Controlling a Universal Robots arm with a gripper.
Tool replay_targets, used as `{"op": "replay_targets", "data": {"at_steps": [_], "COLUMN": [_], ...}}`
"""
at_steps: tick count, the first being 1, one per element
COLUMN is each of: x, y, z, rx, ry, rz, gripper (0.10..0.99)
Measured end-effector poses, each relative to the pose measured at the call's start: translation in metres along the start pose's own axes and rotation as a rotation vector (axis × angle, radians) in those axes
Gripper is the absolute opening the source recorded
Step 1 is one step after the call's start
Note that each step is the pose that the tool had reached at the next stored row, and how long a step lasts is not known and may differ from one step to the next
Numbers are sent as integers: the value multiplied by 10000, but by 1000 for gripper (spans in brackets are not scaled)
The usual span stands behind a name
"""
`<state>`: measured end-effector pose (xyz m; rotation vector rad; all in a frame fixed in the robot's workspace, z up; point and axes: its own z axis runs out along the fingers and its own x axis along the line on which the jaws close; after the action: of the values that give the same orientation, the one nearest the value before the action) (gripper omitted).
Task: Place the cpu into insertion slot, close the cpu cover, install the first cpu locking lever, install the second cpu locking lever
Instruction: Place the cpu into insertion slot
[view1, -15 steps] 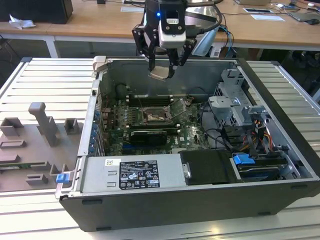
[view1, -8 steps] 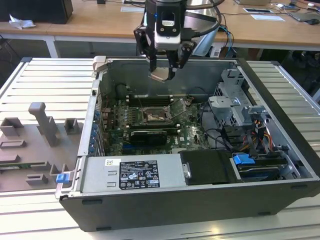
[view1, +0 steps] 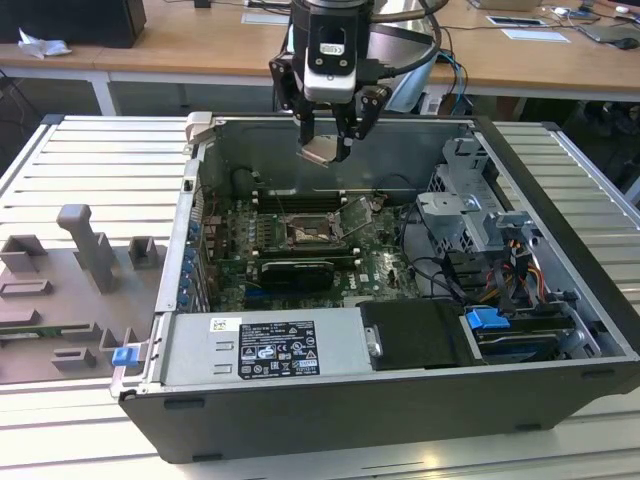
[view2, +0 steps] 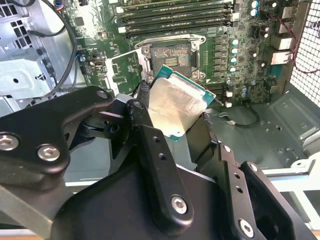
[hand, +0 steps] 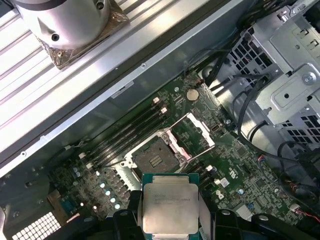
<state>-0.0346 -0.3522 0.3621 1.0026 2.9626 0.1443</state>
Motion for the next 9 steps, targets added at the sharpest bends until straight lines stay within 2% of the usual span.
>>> {"op": "replay_targets", "data": {"at_steps": [9], "x": [1], "y": [0], "z": [8], "rx": [-10], "ry": [-38], "rz": [424], "gripper": [537]}}
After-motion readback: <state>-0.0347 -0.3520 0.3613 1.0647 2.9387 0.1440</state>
